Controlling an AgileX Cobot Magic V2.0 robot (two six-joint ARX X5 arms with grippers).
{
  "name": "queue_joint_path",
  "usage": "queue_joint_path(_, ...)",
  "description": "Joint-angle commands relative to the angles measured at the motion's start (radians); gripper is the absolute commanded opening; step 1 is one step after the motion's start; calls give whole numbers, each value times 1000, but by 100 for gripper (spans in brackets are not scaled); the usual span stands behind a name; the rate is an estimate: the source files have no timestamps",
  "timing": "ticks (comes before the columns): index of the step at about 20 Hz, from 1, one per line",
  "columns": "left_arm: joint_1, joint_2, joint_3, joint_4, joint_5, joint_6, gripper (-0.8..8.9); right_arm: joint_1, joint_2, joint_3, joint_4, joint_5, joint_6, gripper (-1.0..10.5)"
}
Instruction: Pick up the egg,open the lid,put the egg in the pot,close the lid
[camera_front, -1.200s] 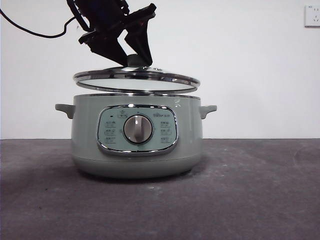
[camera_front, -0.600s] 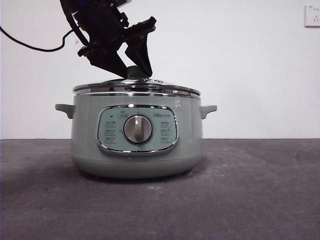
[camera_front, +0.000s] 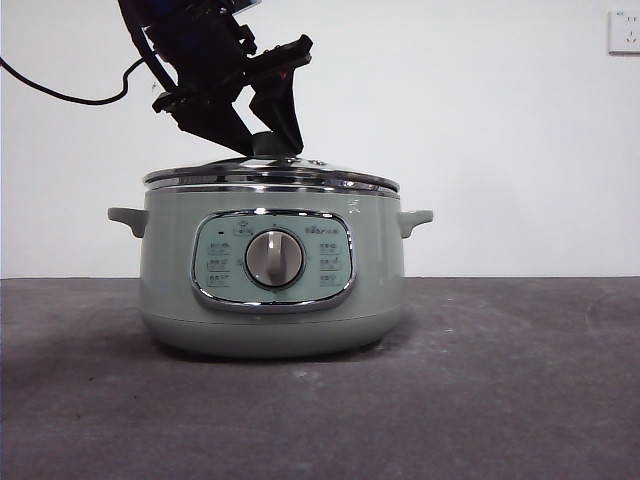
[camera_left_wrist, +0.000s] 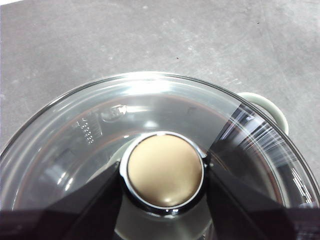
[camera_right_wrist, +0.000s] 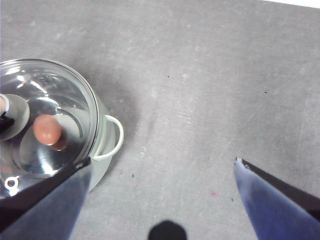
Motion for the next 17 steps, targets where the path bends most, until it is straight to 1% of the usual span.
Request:
queue_joint_path(1,-4,3,-15,-29,-13,16,167,1,1,1,-3,-1,10,472)
queue_joint_path(2,-4,3,-15,-45,-13,22,175,1,0,1,-6,-1,10,472)
queue_joint_path(3,-4,3,-15,-53,-13,36,263,1,0,1,-11,-1,10,472)
queue_joint_path(4,-4,3,-15,-54,-14,40,374,1,0,1,-15,-1,10,472)
queue_joint_path(5,-4,3,-15,-51,-14,40,412,1,0,1,-16,-1,10,472)
queue_joint_path(9,-3,3,-15,-37,-43,43,409,1,-1,1,-17,-2,10,472)
queue_joint_path(13,-4,-10,-12,-8,-41,42,409,1,-1,1,-15,-2,11,472)
queue_joint_path(17,-18,-117,0,-18,-41,42,409,1,-4,1,7,-3,11,472)
